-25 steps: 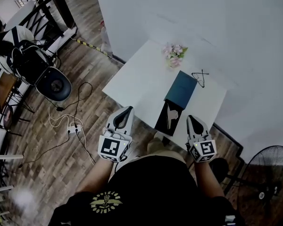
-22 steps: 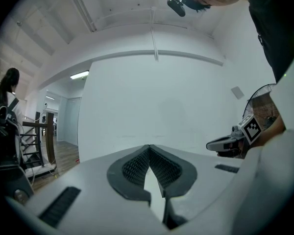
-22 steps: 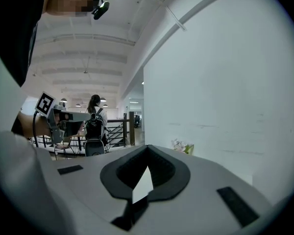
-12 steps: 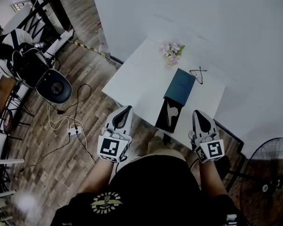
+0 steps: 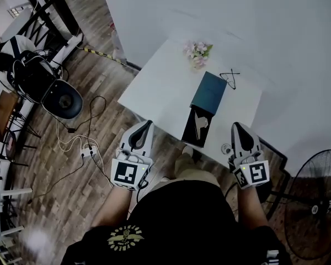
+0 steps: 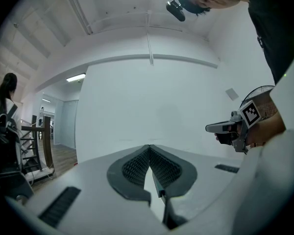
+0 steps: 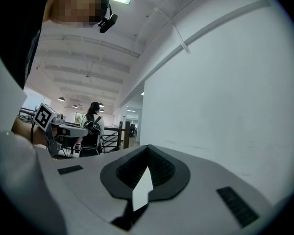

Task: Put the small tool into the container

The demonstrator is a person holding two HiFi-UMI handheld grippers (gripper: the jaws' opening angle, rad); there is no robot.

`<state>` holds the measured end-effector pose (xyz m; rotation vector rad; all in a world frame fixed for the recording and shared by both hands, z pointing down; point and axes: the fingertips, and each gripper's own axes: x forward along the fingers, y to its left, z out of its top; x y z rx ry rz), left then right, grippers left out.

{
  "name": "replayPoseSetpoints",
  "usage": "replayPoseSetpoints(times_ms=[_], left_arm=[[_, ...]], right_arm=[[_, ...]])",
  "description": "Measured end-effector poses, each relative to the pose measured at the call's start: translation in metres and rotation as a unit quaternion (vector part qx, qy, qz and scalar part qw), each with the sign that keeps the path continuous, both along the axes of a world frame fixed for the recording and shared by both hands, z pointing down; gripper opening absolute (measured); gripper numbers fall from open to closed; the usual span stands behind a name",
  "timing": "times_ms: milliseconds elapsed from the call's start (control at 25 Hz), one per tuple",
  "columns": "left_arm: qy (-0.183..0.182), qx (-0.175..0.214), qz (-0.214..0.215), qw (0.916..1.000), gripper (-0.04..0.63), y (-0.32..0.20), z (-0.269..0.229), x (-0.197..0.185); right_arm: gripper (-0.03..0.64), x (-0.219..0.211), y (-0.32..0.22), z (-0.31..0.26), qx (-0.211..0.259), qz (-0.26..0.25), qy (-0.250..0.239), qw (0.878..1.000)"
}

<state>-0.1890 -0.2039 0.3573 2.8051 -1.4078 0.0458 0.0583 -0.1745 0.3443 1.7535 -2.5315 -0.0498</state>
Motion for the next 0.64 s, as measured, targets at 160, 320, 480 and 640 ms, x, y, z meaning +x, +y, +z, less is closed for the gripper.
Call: replayPoseSetpoints(times_ms=[160, 320, 480, 640], left_arm=[[-0.005, -0.016, 0.0, 0.9999, 0.008, 0.003, 0.016, 0.003], [-0.013, -0.038, 0.005, 0.9992, 0.008, -0.003, 0.032, 0.015], [-0.022, -0.033, 0.014, 0.9991, 0.008, -0.026, 0.027, 0.037], [-0.022, -0.028, 0.014, 0.9993, 0.008, -0.061, 0.028, 0.062]], right_arm=[[0.002, 0.005, 0.007, 0.011, -0.011, 0.003, -0.002, 1.0], [0.002, 0.007, 0.003, 0.029, -0.032, -0.005, -0.005, 0.999], [0.002, 0.017, -0.017, 0.037, -0.045, -0.016, 0.001, 0.999], [0.002, 0.031, -0.048, 0.037, -0.037, -0.031, 0.013, 0.999]])
